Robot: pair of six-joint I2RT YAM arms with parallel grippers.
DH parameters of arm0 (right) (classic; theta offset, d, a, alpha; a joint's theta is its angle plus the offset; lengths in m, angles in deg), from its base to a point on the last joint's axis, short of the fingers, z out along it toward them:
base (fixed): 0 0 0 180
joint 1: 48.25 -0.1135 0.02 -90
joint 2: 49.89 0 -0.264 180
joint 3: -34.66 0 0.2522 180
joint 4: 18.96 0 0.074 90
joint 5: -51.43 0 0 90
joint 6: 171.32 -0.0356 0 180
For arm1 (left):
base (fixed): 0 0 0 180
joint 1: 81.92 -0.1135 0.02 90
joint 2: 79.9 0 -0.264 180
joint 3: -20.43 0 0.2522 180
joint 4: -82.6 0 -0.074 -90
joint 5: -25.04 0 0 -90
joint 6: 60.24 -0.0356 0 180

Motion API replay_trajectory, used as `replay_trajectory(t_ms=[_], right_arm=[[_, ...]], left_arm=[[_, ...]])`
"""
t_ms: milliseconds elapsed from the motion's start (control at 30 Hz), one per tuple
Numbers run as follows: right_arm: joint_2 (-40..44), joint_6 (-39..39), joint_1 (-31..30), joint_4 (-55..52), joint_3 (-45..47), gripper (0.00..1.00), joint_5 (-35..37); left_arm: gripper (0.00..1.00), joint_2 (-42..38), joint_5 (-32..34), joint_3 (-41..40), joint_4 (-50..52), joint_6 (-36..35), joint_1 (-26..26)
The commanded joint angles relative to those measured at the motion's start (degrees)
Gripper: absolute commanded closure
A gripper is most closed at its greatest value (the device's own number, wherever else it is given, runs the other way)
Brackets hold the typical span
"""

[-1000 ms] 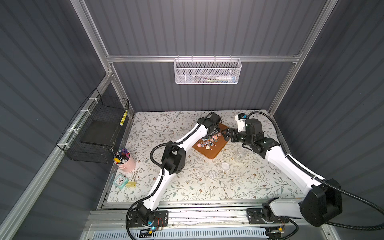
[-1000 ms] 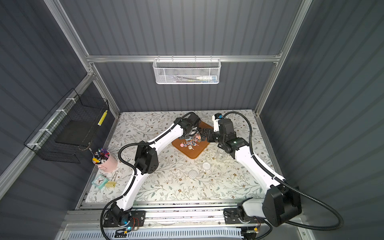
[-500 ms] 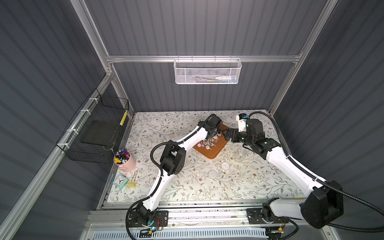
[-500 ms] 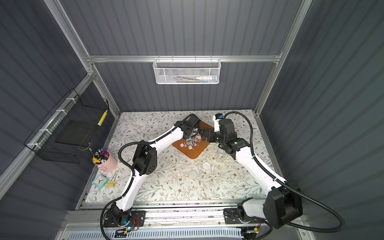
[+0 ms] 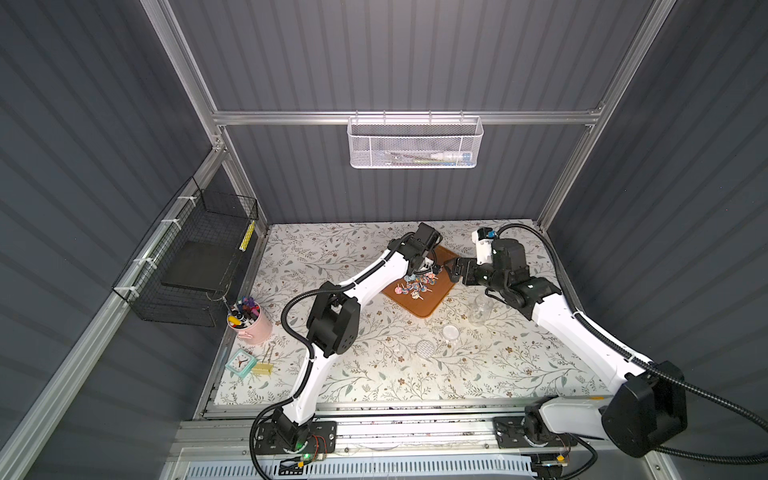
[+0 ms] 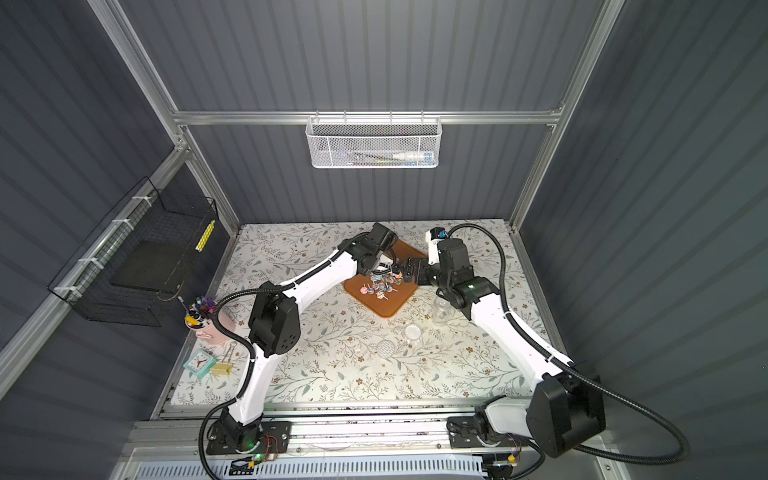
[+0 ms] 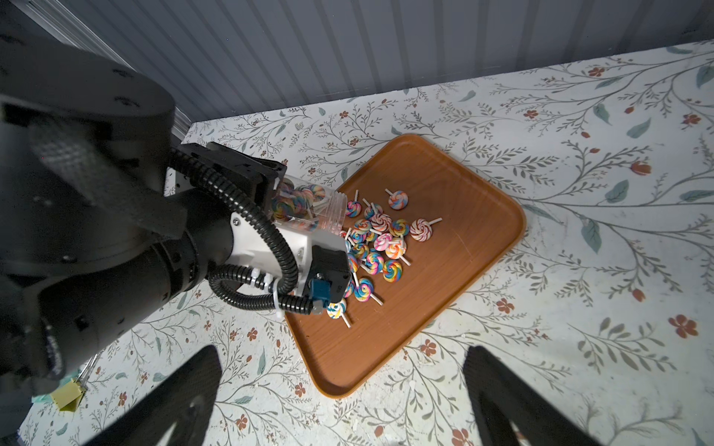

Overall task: Pour the candies out of the jar
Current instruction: 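Pour the candies out of the jar onto the tray.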

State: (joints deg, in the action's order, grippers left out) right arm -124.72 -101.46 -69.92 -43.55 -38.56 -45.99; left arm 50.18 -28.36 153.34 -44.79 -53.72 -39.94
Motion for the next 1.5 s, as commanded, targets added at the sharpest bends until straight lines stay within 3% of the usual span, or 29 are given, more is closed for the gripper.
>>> replay_trajectory(t_ms=[0, 333, 500, 633, 900, 1033, 1233, 1467], right_arm=[[0.4, 0.5, 0.2, 0.5, 0.5, 0.01, 0.0], [1.1, 0.5, 0.2, 0.9, 0.6, 0.01, 0.9], [2.1, 0.7, 0.2, 0.8, 0.8, 0.01, 1.9], [2.5, 1.0, 0.3, 0.6, 1.0, 0.01, 2.2], [2.4, 0.5, 0.3, 1.3, 1.4, 0.01, 1.7], [2.7, 0.5, 0.3, 1.5, 1.9, 0.01, 2.2], [2.3, 0.5, 0.3, 1.7, 1.9, 0.01, 1.8], [2.1, -0.2, 0.3, 2.5, 2.1, 0.01, 1.1]], left_arm=[[1.00, -0.1, -1.6, -0.4, 1.4, -3.8, 0.1], [1.00, -1.5, 1.3, -7.5, -9.4, -10.8, 0.2], [1.00, -2.7, 1.6, -8.2, -14.1, -10.0, -0.5], [1.00, -4.4, 4.3, -10.2, -19.1, -15.8, -1.1], [1.00, -2.2, 2.5, -11.3, -18.3, -17.9, -0.8], [1.00, -2.9, 0.0, -11.3, -18.9, -15.5, -0.6], [1.00, -6.9, -0.1, -11.0, -24.3, -15.3, -2.3], [1.00, -6.3, 1.2, -13.2, -22.9, -18.7, -2.5]])
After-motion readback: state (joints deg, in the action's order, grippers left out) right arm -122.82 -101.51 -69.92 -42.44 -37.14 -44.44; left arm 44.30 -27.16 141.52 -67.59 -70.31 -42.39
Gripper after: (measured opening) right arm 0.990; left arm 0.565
